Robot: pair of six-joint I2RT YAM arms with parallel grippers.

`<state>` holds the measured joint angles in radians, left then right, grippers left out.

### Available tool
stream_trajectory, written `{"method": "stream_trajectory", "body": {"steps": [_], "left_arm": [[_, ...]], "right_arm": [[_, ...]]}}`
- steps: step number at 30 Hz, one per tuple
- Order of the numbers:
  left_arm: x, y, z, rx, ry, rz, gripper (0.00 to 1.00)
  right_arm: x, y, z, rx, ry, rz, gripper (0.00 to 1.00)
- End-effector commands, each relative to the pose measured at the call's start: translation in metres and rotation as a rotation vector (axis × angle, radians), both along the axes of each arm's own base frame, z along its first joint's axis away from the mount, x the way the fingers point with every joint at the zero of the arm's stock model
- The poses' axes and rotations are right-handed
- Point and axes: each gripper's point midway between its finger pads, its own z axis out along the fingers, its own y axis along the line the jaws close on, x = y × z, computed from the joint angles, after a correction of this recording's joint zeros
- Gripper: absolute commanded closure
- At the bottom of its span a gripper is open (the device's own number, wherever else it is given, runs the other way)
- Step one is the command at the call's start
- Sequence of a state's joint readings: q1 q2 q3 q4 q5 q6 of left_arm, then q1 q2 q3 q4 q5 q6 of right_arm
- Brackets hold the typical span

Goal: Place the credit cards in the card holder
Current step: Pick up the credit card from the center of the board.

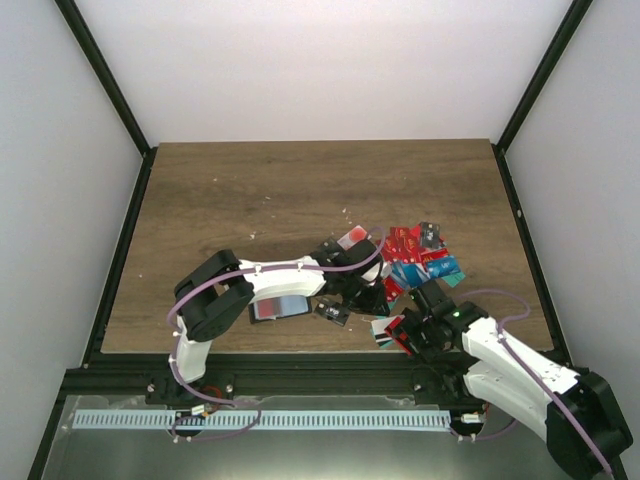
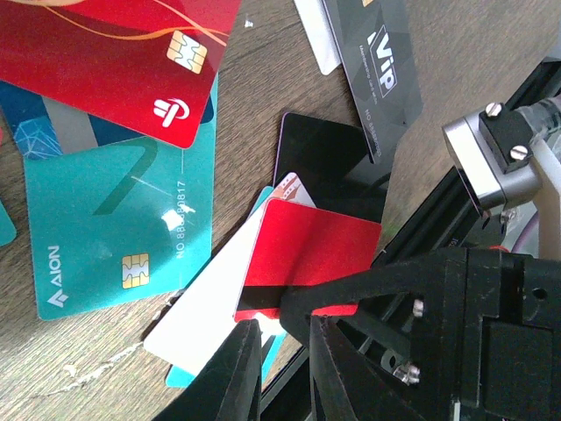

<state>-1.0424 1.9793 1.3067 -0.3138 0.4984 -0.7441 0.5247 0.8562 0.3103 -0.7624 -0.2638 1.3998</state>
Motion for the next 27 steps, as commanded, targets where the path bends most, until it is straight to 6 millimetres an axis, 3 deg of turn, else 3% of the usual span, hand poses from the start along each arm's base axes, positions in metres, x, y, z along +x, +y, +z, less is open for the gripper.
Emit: {"method": "stream_trajectory", "body": {"steps": [1, 8, 12, 21, 24, 27], "left_arm": [[0.001, 0.001, 0.011, -0.023, -0.027, -0.006, 0.82], [0.001, 0.000, 0.009, -0.024, -0.025, -0.006, 0.82], [0.003, -0.002, 0.012, -0.032, -0.030, -0.002, 0.82], [0.008, -0.009, 0.014, -0.042, -0.036, -0.006, 0.82], [0.012, -0.010, 0.020, -0.046, -0.049, 0.005, 0.82], [0.022, -0.006, 0.030, -0.044, -0.075, 0.040, 0.82]], "right_arm": [[0.003, -0.024, -0.016, -0.120, -0.024, -0.031, 0.46], [0.007, -0.019, 0.002, -0.104, -0.043, 0.015, 0.67], [0.012, -0.018, 0.015, -0.108, -0.064, 0.029, 0.70], [0.021, -0.021, 0.042, -0.134, -0.119, 0.053, 0.89], [0.027, -0.022, 0.051, -0.145, -0.152, 0.055, 0.98], [0.033, -0.021, 0.058, -0.150, -0.181, 0.067, 0.99]]}}
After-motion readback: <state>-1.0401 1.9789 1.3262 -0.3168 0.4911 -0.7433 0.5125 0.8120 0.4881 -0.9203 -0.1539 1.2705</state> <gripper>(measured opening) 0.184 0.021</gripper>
